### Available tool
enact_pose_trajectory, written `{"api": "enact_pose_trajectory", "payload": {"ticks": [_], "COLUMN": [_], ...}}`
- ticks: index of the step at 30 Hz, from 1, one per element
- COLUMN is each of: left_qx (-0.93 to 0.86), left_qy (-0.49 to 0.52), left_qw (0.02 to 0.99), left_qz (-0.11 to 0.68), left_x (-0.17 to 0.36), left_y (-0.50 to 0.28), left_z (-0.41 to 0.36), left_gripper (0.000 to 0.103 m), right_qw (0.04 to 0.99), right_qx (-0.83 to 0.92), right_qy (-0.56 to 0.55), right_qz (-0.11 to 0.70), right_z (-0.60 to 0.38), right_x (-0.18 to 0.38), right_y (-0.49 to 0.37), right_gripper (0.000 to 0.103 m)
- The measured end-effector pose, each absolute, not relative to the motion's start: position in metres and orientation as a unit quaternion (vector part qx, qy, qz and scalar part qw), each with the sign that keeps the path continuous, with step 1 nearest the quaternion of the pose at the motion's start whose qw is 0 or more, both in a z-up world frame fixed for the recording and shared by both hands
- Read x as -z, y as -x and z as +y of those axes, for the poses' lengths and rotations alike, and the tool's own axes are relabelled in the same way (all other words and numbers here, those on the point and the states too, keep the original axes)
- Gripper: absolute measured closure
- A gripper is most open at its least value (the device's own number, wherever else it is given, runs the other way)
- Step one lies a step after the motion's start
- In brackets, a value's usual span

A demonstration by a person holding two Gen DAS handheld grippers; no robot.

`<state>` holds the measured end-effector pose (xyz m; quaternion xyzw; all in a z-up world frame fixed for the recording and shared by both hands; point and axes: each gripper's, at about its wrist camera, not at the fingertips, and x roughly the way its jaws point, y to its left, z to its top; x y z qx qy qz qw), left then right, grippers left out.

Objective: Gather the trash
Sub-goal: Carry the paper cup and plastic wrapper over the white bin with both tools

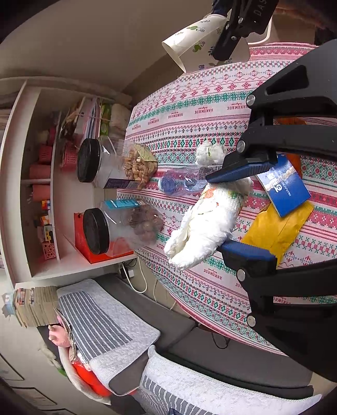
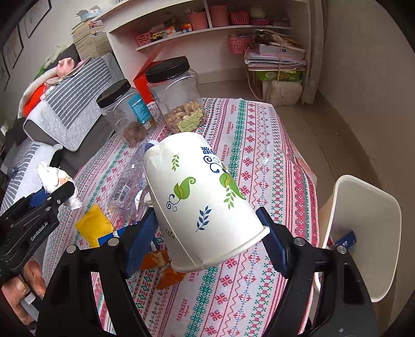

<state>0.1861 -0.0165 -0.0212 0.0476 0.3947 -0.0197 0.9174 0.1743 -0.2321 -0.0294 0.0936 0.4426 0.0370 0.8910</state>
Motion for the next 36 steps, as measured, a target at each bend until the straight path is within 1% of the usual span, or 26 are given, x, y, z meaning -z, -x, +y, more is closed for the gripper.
{"api": "enact_pose_trajectory", "payload": {"ticks": [15, 36], "left_qx": [0.050, 0.085], "left_qy": [-0.064, -0.065], "left_qw": [0.917, 0.915], "left_qz": [0.391, 0.389], "left_x": [0.022, 0.025], "left_y": [-0.174, -0.162], "left_z": [-0.050, -0.082], "left_gripper": [0.059, 0.059], "right_qw": [0.892, 0.885], "right_qx": [-0.015, 0.043], "right_qy": [-0.099, -0.117], "right_qz": [0.441, 0.449], "right_z": [-0.260, -0.325], "right_x": [0.029, 0.040], "right_y": [-0.158, -0.133], "right_gripper": [0.029, 0.029]}}
